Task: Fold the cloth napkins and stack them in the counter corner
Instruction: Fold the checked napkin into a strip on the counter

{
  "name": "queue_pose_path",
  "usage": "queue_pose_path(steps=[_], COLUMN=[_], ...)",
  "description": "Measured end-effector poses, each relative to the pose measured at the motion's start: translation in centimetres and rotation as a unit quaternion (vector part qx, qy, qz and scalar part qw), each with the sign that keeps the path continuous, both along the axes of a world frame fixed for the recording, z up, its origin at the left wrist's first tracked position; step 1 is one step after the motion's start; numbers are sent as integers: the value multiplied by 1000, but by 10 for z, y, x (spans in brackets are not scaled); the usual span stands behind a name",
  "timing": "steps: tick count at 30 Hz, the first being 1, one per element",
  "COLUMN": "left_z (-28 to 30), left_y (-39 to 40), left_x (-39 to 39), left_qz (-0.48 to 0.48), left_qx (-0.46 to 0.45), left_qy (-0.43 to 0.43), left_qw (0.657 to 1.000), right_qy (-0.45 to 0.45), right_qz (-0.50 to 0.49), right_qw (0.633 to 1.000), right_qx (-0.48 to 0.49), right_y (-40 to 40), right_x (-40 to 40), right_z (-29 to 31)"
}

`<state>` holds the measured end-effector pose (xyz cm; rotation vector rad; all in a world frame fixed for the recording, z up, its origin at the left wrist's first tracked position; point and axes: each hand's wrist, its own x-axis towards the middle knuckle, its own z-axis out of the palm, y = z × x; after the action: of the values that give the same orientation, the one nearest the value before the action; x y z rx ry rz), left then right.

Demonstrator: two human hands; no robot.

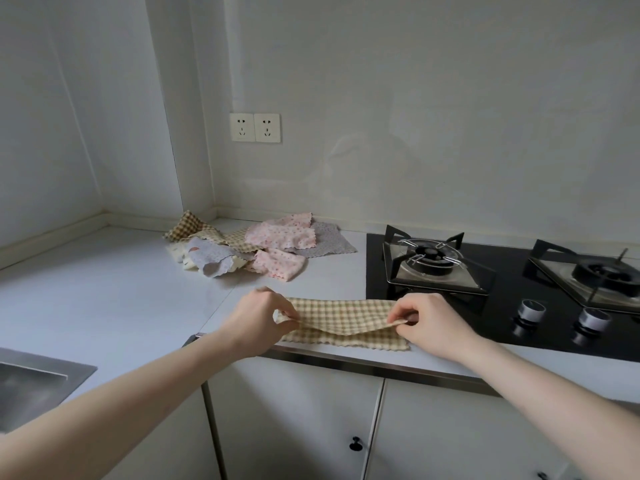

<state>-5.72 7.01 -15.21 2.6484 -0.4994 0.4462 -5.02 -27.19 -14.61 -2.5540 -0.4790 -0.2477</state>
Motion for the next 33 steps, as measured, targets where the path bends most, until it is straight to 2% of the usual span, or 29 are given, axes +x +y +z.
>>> queue_pose_path(steps=[6, 10, 14, 16, 18, 22, 24, 26, 29, 33], left_z=[-4, 4, 19, 23, 17, -10, -23, -32, -34, -17], left_y=[-1, -2, -26, -47, -69, -100, -109, -112, -112, -90], left_x=[-7, -11, -15, -12, -6, 8, 12, 15, 18, 27], left_qz=[-1, 35, 68, 34, -14, -36, -31, -23, -26, 1], left_qx=[44, 81, 47, 23, 57, 125, 139, 155, 137, 45], left_qy=[9, 41, 20, 35, 77, 143, 153, 151, 156, 126], left_qw=[999, 995, 996, 999, 995, 981, 978, 976, 978, 991], right_qy=[-6, 9, -9, -21, -10, 74, 91, 111, 150, 173], right_qz=[25, 35, 20, -13, -60, -136, -158, -174, -174, -176], right_qw=[999, 997, 1000, 998, 996, 988, 981, 975, 972, 966], right_qx=[-42, -68, 10, 60, 68, -6, -69, -88, -41, 80], right_y=[-4, -8, -5, -1, 4, 9, 12, 14, 17, 18], right_x=[-13, -18, -16, -8, 1, 15, 17, 21, 29, 35], right_z=[-10, -14, -14, -11, -7, -10, -9, -6, -2, 9])
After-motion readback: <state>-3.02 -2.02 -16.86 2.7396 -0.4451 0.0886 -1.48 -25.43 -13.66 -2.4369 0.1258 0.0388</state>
